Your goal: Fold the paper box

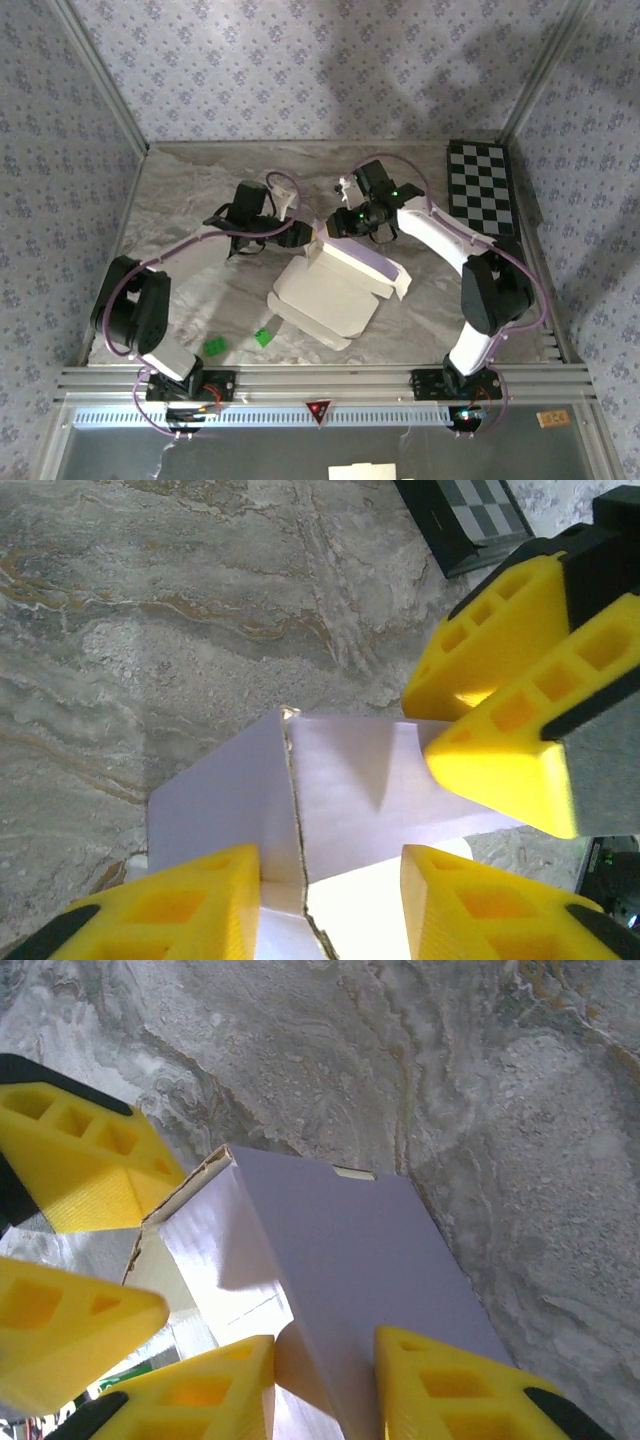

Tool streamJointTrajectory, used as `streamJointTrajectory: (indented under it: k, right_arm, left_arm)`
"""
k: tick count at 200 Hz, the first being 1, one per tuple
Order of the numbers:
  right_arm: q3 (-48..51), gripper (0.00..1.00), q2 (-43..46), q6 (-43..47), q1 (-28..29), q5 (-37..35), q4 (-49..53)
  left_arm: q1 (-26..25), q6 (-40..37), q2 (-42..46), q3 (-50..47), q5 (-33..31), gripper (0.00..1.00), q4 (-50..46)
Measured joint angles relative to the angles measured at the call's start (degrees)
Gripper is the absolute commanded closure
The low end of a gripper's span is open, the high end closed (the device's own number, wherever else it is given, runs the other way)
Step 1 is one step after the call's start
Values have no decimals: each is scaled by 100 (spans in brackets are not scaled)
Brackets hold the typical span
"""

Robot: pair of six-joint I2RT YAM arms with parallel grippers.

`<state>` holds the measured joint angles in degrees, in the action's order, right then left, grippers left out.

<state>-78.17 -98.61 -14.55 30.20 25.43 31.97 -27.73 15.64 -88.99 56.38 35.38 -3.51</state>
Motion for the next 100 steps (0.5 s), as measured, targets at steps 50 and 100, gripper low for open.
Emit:
streamJointTrajectory:
  k: [50,100]
  right_arm:
    - [0,70,-7,66,70,4,-37]
    - [0,70,-7,66,70,-11,-50]
  left_arm:
    - [302,-170,863,-544,-50,51,-59]
    - [511,-693,1281,-887,-236,51,9]
